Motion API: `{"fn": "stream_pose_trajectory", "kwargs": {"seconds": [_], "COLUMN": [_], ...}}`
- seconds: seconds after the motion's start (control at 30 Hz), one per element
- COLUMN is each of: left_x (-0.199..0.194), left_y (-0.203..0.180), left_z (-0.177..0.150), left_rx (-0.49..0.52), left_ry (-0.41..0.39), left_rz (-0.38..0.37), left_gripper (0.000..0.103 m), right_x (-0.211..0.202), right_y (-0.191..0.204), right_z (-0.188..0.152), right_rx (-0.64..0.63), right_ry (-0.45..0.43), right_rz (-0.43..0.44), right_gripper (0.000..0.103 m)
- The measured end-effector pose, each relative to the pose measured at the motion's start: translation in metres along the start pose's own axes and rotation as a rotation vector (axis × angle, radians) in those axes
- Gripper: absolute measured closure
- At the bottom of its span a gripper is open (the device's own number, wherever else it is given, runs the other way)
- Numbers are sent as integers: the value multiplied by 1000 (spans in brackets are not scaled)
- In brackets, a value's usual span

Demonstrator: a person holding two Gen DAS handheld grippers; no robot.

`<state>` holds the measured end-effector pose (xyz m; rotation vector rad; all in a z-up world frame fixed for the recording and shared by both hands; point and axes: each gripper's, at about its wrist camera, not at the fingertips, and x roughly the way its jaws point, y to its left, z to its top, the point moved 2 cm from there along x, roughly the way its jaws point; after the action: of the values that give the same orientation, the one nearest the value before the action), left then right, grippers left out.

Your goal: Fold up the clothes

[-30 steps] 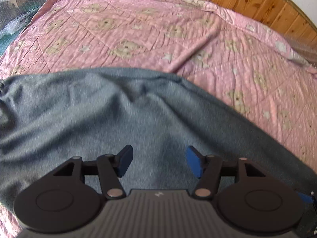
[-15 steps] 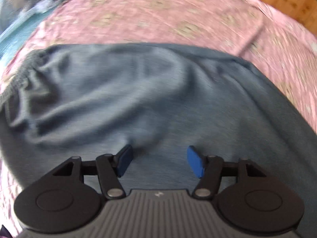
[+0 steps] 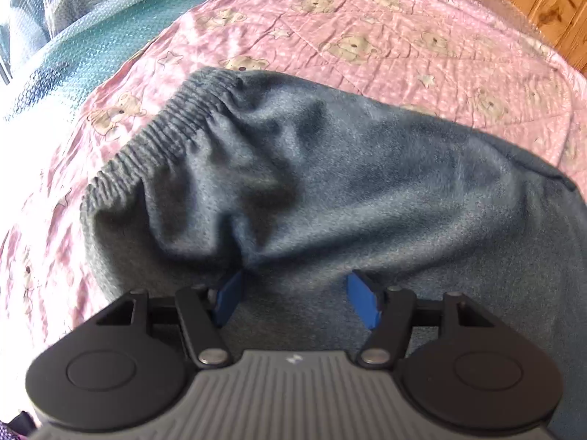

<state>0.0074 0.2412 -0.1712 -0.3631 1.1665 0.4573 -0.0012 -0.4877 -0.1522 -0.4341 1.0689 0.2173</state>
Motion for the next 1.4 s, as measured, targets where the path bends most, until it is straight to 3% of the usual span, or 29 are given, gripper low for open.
{"fn": "stream_pose_trajectory", "kwargs": {"seconds": [0.13, 0.2, 0.27, 0.37, 0.47, 0.5, 0.53, 0.6, 0.67, 0.73, 0.93, 1.1, 1.13, 1.2, 1.27, 1.4], "left_x": [-32, -35, -22, 12, 25, 25, 24, 18, 9, -3, -42, -52, -51, -50, -47, -42], "left_y": [55, 98, 134, 152, 151, 149, 148, 148, 149, 143, 85, 32, 25, 16, 11, 2], "left_z": [3, 3, 5, 11, 13, 12, 12, 9, 4, 1, -13, -39, -43, -51, -55, -62], "left_rx": [-104, -208, -294, -312, -303, -295, -284, -270, -264, -212, 115, 373, 407, 458, 482, 525], "left_ry": [-99, -131, -117, -77, -138, -150, -168, -206, -243, -291, -469, -557, -565, -573, -565, -554], "left_rz": [-60, -71, -87, -162, -220, -225, -223, -233, -241, -235, -146, -117, -114, -106, -106, -115], "left_gripper": [36, 32, 28, 28, 16, 18, 22, 60, 74, 81, 82, 82, 82, 82, 82, 82], "right_x": [-26, -33, -35, -31, -34, -38, -43, -52, -57, -61, -64, -44, -36, -18, -2, 13], "right_y": [73, 129, 189, 285, 369, 394, 418, 466, 504, 531, 605, 665, 673, 685, 692, 699], "right_z": [73, 112, 151, 205, 254, 264, 275, 296, 321, 346, 401, 415, 414, 410, 406, 397], "right_rx": [-11, -26, -31, -30, -32, -36, -41, -50, -67, -91, -219, -362, -385, -421, -445, -447], "right_ry": [-94, -143, -177, -180, -175, -174, -173, -171, -166, -163, -146, -18, 12, 83, 138, 202], "right_rz": [-25, 33, 105, 218, 334, 361, 388, 443, 473, 491, 514, 472, 458, 402, 362, 323], "right_gripper": [25, 17, 17, 17, 16, 16, 16, 16, 15, 15, 8, 6, 8, 25, 31, 16]}}
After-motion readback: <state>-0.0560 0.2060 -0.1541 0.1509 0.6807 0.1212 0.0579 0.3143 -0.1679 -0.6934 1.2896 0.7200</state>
